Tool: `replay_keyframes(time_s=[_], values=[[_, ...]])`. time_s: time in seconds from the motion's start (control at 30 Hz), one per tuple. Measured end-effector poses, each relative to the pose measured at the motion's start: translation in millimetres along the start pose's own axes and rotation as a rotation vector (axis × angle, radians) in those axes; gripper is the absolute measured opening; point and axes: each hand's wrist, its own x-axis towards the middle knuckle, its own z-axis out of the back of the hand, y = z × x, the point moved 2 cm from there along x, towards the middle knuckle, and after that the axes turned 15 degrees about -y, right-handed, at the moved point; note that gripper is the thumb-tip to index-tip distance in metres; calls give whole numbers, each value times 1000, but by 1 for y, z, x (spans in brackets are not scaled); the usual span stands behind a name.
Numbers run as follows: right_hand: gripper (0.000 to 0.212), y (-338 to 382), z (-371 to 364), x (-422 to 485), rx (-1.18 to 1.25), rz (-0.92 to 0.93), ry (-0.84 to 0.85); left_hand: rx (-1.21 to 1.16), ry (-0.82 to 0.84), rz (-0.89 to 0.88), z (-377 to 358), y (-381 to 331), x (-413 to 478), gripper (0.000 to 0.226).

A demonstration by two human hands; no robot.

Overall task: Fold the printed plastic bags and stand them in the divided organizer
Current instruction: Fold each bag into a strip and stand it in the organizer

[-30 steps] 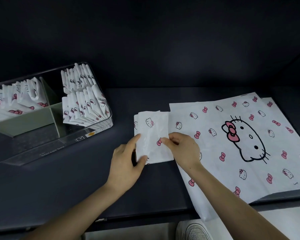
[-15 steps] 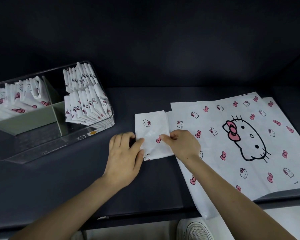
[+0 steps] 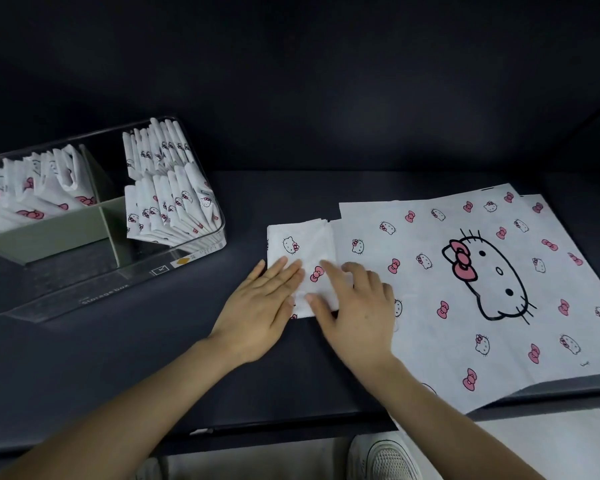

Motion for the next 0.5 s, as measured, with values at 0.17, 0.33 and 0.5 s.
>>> replay_keyframes(time_s=[0.17,0.33,0.5], values=[[42,-10,-14,-21,-52,49,112,-93,19,22,2,3,1,53],[52,-9,-15,-21,-84,33,242,-208,-218,247,24,-4,-18,50],[51,-9,-16,-21,-102,26,261,-405,-300,602,35,-19,-39,42]])
